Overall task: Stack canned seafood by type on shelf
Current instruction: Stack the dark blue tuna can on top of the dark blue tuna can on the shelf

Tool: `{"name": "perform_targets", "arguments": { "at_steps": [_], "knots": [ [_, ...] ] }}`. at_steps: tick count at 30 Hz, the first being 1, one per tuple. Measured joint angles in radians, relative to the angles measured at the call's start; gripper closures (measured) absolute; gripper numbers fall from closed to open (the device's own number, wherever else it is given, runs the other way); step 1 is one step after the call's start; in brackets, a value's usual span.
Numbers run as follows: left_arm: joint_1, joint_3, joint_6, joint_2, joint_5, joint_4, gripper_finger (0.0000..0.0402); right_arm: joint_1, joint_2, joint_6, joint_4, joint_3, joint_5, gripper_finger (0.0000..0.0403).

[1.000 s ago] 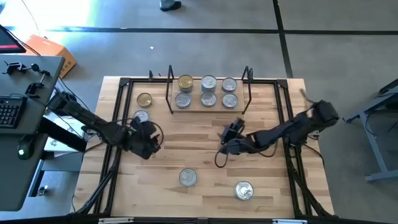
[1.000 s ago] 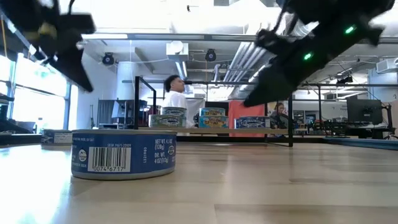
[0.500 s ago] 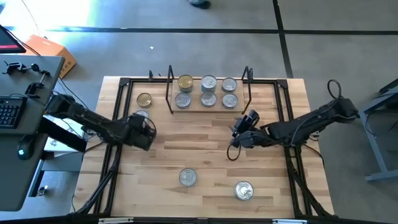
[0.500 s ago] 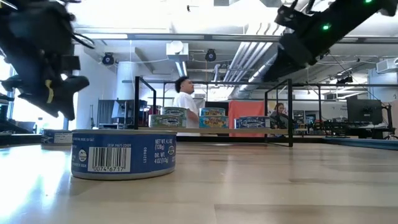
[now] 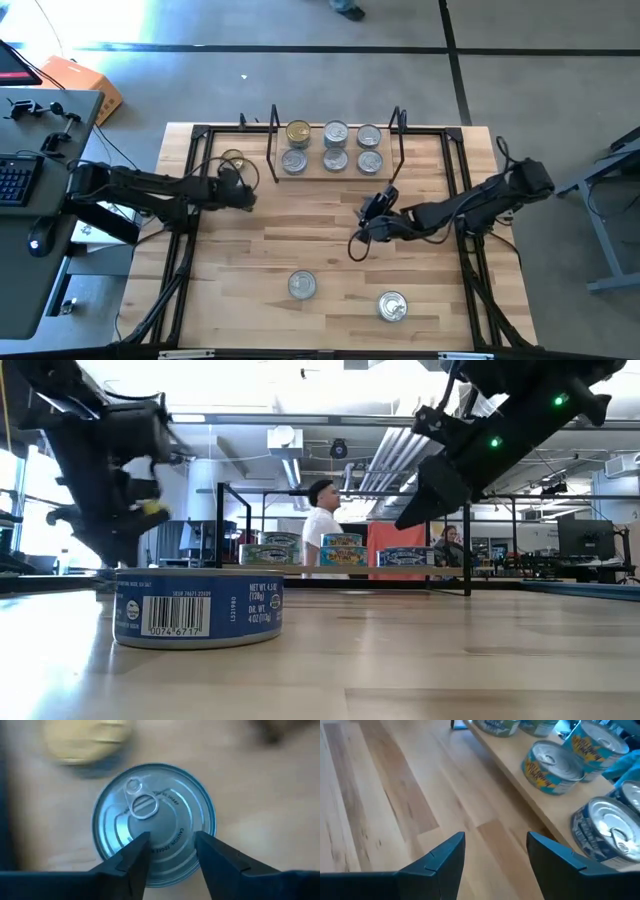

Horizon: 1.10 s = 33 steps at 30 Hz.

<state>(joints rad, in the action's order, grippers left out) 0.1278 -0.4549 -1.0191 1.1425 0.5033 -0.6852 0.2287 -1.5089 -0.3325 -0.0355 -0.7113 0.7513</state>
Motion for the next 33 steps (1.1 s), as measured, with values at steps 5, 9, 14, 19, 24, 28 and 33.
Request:
{"name": "perform_targets", "arguments": {
  "at_steps": [5, 9, 14, 19, 24, 28, 33],
  "knots": [
    [-0.009, 0.005, 0.192, -0.023, -0.264, 0.294, 0.0259, 0.0, -0.011, 0.0, 0.005, 0.0, -0.006, 0.0199],
    [-0.051, 0.005, 0.357, -0.043, -0.389, 0.481, 0.0261, 0.0, -0.011, 0.0, 0.011, 0.0, -0.008, 0.0199],
    [-0.171, 0.005, 0.738, -0.02, -0.436, 0.58, 0.0261, 0.0, -0.011, 0.0, 0.027, 0.0, -0.008, 0.0199],
    [-0.323, 0.005, 1.08, 0.062, -0.369, 0.605, 0.0261, 0.0, -0.011, 0.001, 0.056, 0.0, -0.013, 0.0199],
    [-0.374, 0.005, 1.206, 0.188, -0.196, 0.755, 0.0261, 0.0, -0.011, 0.04, 0.099, 0.0, -0.027, 0.0199],
    [-0.368, 0.005, 1.256, 0.284, -0.183, 0.845, 0.0267, 0.006, -0.011, 0.119, 0.17, 0.0, -0.063, 0.0199],
    [-0.347, -0.021, 1.259, 0.37, -0.19, 0.929, 0.0316, 0.01, -0.011, 0.306, 0.266, 0.0, -0.207, 0.0199]
  ]
}}
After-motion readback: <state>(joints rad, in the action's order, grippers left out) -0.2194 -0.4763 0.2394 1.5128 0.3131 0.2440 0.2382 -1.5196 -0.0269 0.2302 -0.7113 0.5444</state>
